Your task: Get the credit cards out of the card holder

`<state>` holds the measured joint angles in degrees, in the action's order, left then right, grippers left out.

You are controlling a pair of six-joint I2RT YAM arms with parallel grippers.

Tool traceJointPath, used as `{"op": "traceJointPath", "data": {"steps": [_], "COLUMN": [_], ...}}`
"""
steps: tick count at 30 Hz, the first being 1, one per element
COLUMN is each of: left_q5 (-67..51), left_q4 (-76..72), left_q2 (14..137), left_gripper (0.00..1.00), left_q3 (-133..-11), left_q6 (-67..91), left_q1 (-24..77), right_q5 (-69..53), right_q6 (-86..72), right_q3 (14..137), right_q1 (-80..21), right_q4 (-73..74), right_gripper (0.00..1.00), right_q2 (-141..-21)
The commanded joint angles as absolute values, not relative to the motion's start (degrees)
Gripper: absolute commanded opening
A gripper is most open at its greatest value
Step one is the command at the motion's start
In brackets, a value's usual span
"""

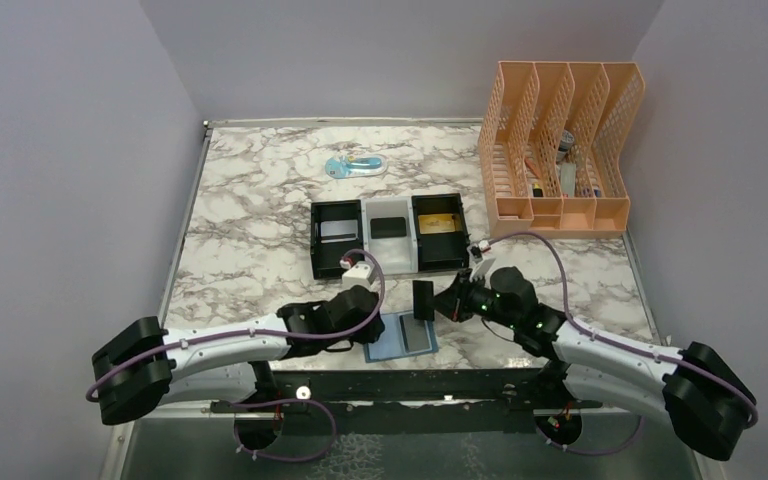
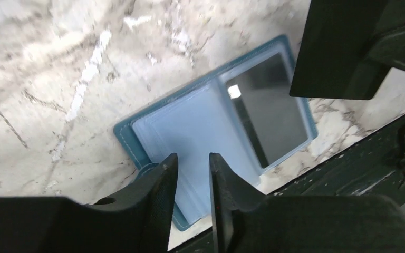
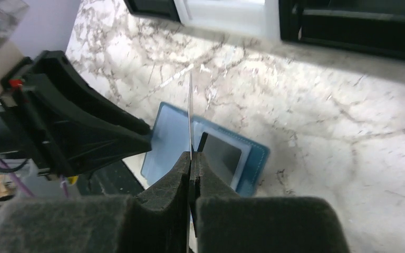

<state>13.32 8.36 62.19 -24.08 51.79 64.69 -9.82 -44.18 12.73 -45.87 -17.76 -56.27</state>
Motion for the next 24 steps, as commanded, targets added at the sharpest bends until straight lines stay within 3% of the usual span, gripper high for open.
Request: {"op": "traceJointPath", "data": {"steps": [1, 3, 8, 13, 24], "left_q5": [18.82, 19.27, 13.31, 6.45, 11.91], "left_q4": [14.58, 16.41, 16.60, 14.12, 16.60], "left_q2": [59.76, 59.30, 57.54, 54.54, 45.04], "left_gripper": [0.35, 0.49, 0.70, 0.81, 0.90], "left_q3": [-31.04, -33.04, -33.73, -30.83, -25.92], "left_q6": [44.87, 42.24, 36.91, 36.41, 41.55], "left_q1": [63.84, 62.24, 51.89, 40.72, 39.20], "right_q5": [-2.11, -1.89, -2.24, -0.54, 8.99], "right_q6": [-32.95, -26.96, -13.69, -0.55, 28.11], "right_q3": [17.33, 20.15, 28.60, 39.64, 55.05], "right_q1": [-45.69, -45.65, -45.65, -45.92, -47.90], "right_q4": [-9.30, -10.08, -13.95, -15.14, -15.10], "right_gripper": [0.01, 0.01, 0.01, 0.01, 0.01], "right_q2": [-51.83, -51.87, -57.94, -71.34, -94.59]}}
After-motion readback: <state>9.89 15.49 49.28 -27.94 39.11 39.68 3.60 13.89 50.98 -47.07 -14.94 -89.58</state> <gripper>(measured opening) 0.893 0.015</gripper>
